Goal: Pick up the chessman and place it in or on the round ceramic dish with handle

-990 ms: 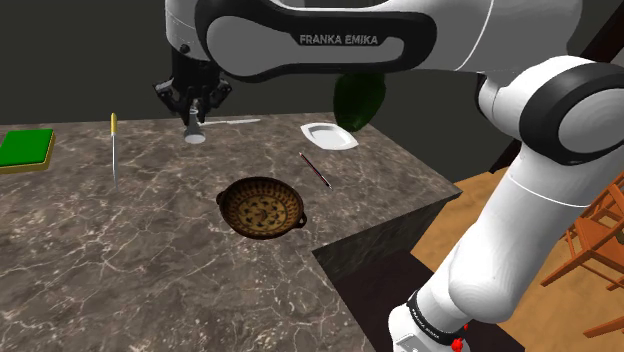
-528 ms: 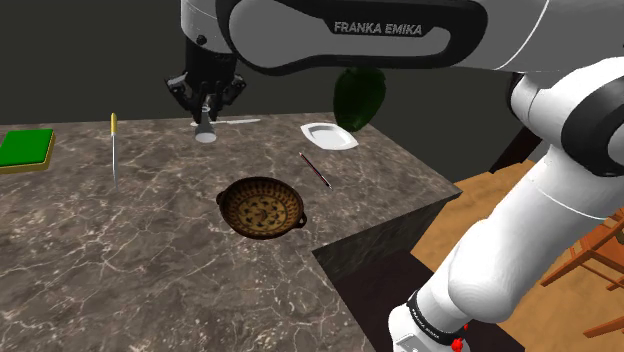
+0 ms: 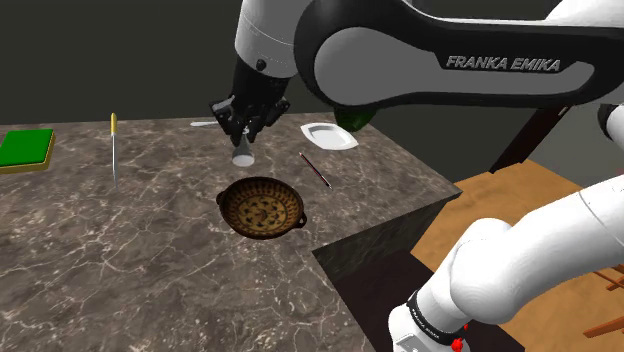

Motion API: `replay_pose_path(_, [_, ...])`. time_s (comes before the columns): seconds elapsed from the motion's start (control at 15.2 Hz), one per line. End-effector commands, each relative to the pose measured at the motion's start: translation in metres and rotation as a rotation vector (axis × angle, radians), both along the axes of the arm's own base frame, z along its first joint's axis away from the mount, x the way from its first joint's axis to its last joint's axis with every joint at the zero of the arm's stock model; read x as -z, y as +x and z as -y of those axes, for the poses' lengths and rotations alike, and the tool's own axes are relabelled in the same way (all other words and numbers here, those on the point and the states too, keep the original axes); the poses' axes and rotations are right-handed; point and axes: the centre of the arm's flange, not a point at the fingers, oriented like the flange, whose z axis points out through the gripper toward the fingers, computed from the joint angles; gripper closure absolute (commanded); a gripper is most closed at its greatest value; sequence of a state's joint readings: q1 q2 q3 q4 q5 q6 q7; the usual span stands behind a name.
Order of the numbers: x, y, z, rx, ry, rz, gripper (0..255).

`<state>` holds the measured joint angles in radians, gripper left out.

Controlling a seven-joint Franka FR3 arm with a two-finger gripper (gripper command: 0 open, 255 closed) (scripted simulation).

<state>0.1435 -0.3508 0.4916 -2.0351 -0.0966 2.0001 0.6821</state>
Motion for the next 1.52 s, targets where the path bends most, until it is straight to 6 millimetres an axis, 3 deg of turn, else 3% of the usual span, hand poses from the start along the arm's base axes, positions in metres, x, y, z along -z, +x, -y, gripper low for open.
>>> replay_pose_path(0.0, [-0.002, -0.026, 0.008, 0.001, 0.001, -0.001, 255])
replay_pose_path(0.2, [-0.003, -0.060, 0.017, 0.001, 0.001, -0.001, 255])
replay_pose_path(1.12, [0.072, -0.060, 0.017, 0.001, 0.001, -0.001, 255])
replay_pose_path(1.45, [0.072, -0.060, 0.017, 0.001, 0.001, -0.001, 255])
